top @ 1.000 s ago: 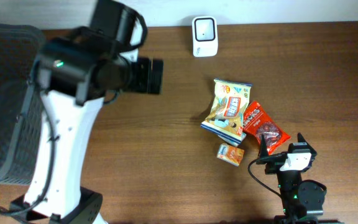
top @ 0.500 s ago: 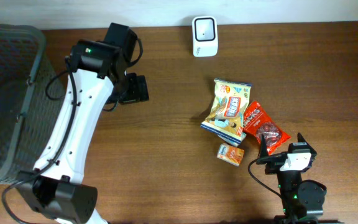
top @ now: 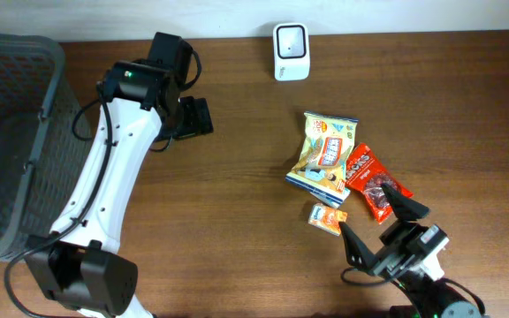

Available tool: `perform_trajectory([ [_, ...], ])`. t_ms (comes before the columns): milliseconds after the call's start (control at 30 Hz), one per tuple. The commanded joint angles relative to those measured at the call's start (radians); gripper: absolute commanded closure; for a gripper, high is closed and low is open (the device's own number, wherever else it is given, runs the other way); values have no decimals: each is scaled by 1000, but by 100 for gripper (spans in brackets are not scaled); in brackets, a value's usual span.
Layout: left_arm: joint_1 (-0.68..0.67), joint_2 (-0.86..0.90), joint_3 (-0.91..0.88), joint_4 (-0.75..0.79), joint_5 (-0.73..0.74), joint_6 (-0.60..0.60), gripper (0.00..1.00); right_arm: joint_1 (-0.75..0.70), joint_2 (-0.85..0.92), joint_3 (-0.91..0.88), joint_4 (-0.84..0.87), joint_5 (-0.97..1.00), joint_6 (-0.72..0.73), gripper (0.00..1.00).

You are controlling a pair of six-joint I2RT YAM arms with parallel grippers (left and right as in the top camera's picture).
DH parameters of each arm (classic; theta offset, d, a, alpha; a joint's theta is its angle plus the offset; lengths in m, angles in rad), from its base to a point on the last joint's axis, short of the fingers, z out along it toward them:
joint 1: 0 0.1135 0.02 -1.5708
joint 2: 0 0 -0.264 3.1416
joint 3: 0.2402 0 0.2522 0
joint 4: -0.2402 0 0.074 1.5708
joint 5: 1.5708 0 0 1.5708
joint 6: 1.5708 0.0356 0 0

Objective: Scan the item barcode

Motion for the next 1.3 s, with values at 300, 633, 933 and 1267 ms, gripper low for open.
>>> perform_trajectory([
  [300,4,8,-6,-1,6,-9,1,-58,721,1146,-1280,65,-401,1],
  [633,4,8,-6,-1,6,-9,1,244,1392,1407,-1505,641,-157,2],
  [933,4,8,-6,-1,6,-9,1,538,1872,1422,-1371,1046,31,2],
  [1267,4,8,-6,-1,6,-9,1,620,1998,1417,-1381,1127,203,2],
])
